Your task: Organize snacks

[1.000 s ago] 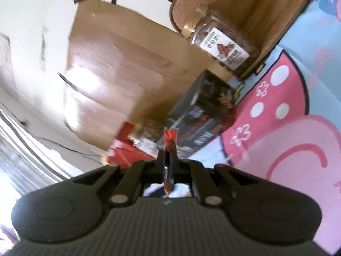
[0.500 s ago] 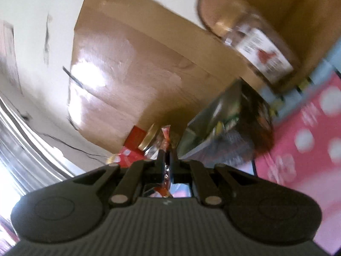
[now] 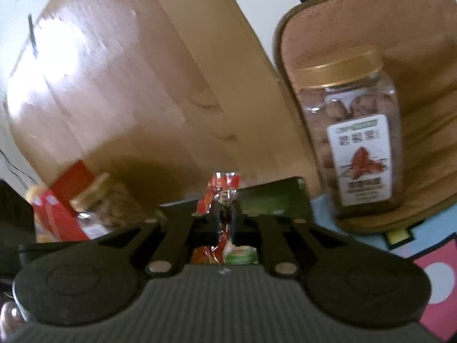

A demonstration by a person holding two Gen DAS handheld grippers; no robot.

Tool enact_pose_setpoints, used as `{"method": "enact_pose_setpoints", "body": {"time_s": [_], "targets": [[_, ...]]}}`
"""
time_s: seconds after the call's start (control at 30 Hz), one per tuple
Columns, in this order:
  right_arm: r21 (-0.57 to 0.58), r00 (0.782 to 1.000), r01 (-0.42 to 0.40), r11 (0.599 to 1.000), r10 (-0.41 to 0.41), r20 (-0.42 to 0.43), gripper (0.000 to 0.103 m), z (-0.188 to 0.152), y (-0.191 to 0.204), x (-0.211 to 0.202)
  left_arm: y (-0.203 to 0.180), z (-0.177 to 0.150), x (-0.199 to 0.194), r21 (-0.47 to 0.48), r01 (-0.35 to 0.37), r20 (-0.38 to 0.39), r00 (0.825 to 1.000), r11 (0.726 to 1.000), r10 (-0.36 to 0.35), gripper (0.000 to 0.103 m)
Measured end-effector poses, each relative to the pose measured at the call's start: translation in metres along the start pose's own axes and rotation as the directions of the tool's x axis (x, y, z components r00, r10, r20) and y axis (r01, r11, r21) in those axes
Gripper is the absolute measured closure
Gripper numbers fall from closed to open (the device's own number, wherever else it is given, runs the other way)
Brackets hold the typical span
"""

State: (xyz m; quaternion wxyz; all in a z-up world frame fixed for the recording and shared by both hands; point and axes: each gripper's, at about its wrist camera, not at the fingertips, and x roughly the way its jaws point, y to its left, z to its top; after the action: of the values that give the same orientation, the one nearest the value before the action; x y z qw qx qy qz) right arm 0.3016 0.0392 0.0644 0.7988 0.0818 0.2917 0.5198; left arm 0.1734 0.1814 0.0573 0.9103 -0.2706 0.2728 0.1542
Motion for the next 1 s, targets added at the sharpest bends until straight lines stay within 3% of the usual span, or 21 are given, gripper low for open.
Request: {"method": "enact_pose_setpoints", "body": {"time_s": [0.07,0.2,0.33,0.4,0.5,0.63,0.73,0.83,1.0], "targets": [[-0.039,0.999,0.045,0.998,-0.045,0.001,0.083,-0.005,0.001,0.001,-0.003,-0.005,0.006,0.015,-0.026,-0.022,0.999,1.0,0.027,0.077],[-0.057,0.99,0.136,0.989,-0.133,0.05,0.075,-0.013,-0.004,-0.011,-0.006,-0.01,-0.005,0.041,-0.036,-0.007,0.999,0.999,0.036,0.062],[-0.005,0.986,0.121,0.993,-0.12,0.118,0.075,-0.016,-0.009,-0.045,-0.006,-0.008,-0.048,0.026,-0.012,0.052,0.999,1.0,0.011,0.062],[0.017,0.991,0.066,0.998,-0.068,0.114,0.075,-0.025,-0.007,-0.066,-0.003,-0.017,-0.084,0.02,0.034,0.096,0.995,0.999,-0.036,0.062],[0.057,0.997,-0.081,0.995,0.081,0.004,0.075,-0.048,-0.008,-0.092,0.008,-0.047,-0.14,0.022,0.081,0.155,0.984,0.996,-0.084,0.061],[0.096,0.956,-0.237,0.967,0.25,-0.152,0.075,-0.095,-0.001,-0.116,0.041,-0.102,-0.196,-0.019,0.032,0.173,0.985,0.999,-0.028,0.059],[0.126,0.925,-0.294,0.947,0.316,-0.211,0.075,-0.124,0.004,-0.129,0.065,-0.137,-0.213,-0.094,-0.027,0.126,0.991,0.995,0.038,0.059],[0.138,0.909,-0.323,0.936,0.347,-0.231,0.075,-0.135,0.016,-0.132,0.08,-0.166,-0.22,-0.149,-0.062,0.081,0.994,0.987,0.075,0.059],[0.0,0.879,-0.39,0.921,0.372,-0.298,0.074,-0.139,0.065,-0.119,0.092,-0.187,-0.221,-0.22,-0.01,0.086,0.996,0.975,0.029,0.056]]}}
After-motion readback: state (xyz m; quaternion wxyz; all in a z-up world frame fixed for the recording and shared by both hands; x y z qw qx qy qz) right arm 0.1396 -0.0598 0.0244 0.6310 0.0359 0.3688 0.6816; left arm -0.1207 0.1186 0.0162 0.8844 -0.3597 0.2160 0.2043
